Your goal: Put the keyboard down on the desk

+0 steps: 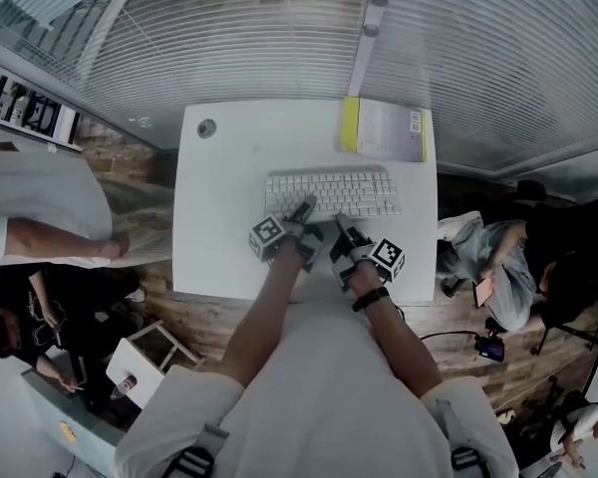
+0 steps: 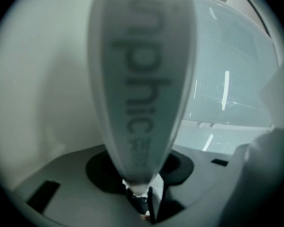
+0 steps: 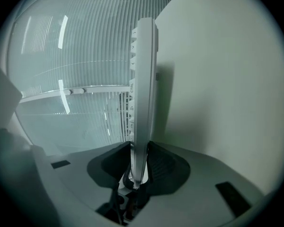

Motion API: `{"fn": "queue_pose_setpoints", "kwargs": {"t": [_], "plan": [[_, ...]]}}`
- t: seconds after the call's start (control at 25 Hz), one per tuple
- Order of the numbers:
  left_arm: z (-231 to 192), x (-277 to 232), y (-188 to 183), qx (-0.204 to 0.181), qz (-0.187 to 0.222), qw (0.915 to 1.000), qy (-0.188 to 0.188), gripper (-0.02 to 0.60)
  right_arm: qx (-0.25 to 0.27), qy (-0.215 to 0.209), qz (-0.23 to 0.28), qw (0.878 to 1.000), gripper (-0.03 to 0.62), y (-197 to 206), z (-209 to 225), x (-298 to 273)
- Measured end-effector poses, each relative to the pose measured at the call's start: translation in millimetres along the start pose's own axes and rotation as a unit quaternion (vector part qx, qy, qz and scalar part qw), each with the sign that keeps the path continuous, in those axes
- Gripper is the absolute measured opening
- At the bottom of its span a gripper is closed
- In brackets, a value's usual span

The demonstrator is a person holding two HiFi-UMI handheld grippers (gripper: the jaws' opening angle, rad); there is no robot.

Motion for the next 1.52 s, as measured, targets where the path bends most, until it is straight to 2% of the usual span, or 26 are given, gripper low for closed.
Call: {"fn": "queue_pose_setpoints", "kwargs": {"t": [0.16, 0.28, 0.36, 0.6, 0.92, 1.16, 1.24, 1.4, 1.52], "plan": [[-2, 14, 9, -0.034, -0.03, 0.999, -0.005, 0.143, -0.004, 0.002, -0.002, 1.0, 0.123, 1, 4, 2], [-5, 29, 21, -0.074, -0.061, 0.9953, -0.014, 0.143, -0.002, 0.007, -0.001, 1.0, 0.123, 1, 6, 3], [-10, 40, 28, -0.086, -0.072, 0.9935, -0.022, 0.145, -0.003, 0.011, 0.0, 1.0, 0.121, 1, 11, 4], [-28, 55, 31, -0.083, -0.063, 0.994, -0.033, 0.16, -0.016, 0.025, 0.006, 1.0, 0.118, 0, 36, 2], [-27, 67, 37, -0.082, -0.065, 0.994, -0.032, 0.16, -0.036, 0.06, 0.011, 0.997, 0.118, 1, 52, 3], [-23, 68, 34, -0.09, -0.07, 0.9929, -0.034, 0.16, -0.05, 0.12, -0.009, 0.991, 0.13, 1, 56, -2], [-18, 68, 34, -0.097, -0.074, 0.9919, -0.034, 0.16, -0.023, 0.137, -0.029, 0.99, 0.155, 2, 54, -2], [0, 66, 33, -0.128, -0.08, 0.9881, -0.028, 0.16, 0.082, 0.178, -0.068, 0.978, 0.175, 2, 46, 13], [25, 64, 29, -0.173, -0.08, 0.9816, -0.013, 0.161, 0.141, 0.166, -0.062, 0.974, 0.175, -8, 25, 21]]}}
Point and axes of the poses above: the fingertips, and each gripper's own axes: x backward along the fingers, z to its right, y out of its underside, the point moved 1 cm from there along x, backward along the fingers, and after that the axes turned 6 degrees about x, right-handed, at the moved point
